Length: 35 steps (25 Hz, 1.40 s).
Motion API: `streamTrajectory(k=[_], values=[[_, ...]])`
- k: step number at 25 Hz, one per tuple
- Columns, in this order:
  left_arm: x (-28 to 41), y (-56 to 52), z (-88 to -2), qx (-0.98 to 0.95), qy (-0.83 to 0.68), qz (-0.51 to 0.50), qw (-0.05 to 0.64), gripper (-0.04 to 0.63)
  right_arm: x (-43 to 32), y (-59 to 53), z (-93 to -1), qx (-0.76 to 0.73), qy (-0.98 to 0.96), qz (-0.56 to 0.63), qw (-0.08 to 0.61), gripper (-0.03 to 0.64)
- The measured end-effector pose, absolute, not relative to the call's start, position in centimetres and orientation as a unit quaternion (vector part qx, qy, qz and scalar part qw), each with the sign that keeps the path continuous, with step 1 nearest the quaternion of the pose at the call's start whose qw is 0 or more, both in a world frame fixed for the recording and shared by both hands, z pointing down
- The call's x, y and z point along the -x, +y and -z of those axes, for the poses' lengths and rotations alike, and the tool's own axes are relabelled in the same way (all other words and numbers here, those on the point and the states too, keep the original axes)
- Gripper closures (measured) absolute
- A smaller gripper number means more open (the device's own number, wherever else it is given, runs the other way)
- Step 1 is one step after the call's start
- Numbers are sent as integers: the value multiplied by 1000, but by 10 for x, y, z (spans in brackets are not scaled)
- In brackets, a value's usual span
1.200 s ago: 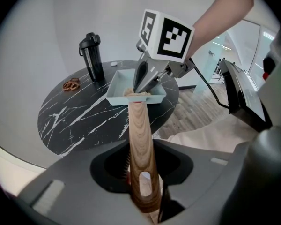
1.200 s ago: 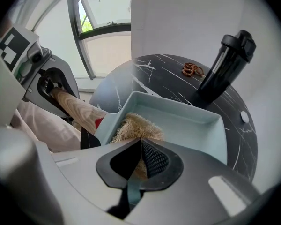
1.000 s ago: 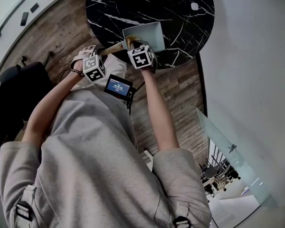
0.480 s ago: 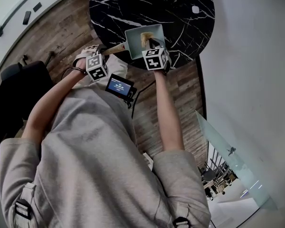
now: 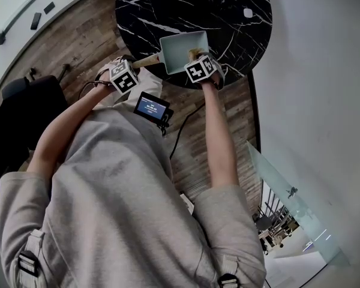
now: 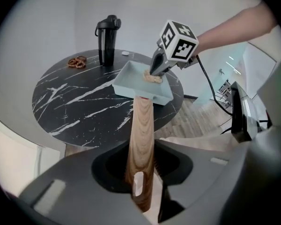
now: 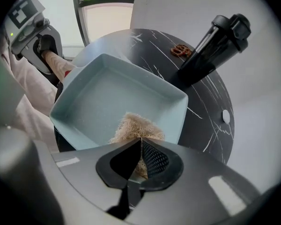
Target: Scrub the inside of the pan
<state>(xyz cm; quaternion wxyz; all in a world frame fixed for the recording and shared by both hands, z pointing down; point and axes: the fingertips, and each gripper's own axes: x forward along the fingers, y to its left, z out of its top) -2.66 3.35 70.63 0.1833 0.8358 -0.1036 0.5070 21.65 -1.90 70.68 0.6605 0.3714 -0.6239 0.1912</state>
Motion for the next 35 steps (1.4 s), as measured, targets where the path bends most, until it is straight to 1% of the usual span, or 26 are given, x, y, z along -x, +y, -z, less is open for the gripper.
streamTrajectory(k=[7, 15, 19, 23, 25, 27, 30, 33, 35], values=[[27, 33, -706, -834, -110, -510, 181, 480, -185, -7, -707, -338, -648, -224, 645, 595], [27, 33, -708, -832, -107, -511, 189, 479, -130, 11, -708, -325, -690, -265, 590, 595], [27, 35, -708, -829, -98, -513, 199, 483, -112, 15, -708, -314, -703, -271, 578, 595], [28, 41, -709, -829, -93, -511, 207, 486, -112, 13, -702, -348, -724, -277, 527, 595], [28, 41, -710, -830, -90, -515, 195, 488, -124, 6, -692, -395, -721, -245, 514, 594], [28, 40, -709, -829, -86, -522, 180, 489, -148, -3, -680, -446, -694, -176, 536, 594], [31, 40, -711, -824, -74, -539, 160, 491, -184, -5, -683, -468, -636, -86, 608, 594], [35, 40, -712, -817, -61, -559, 130, 494, -199, -5, -703, -448, -604, -76, 655, 595], [33, 39, -711, -815, -57, -564, 116, 495, -209, -6, -710, -450, -591, -94, 663, 595]])
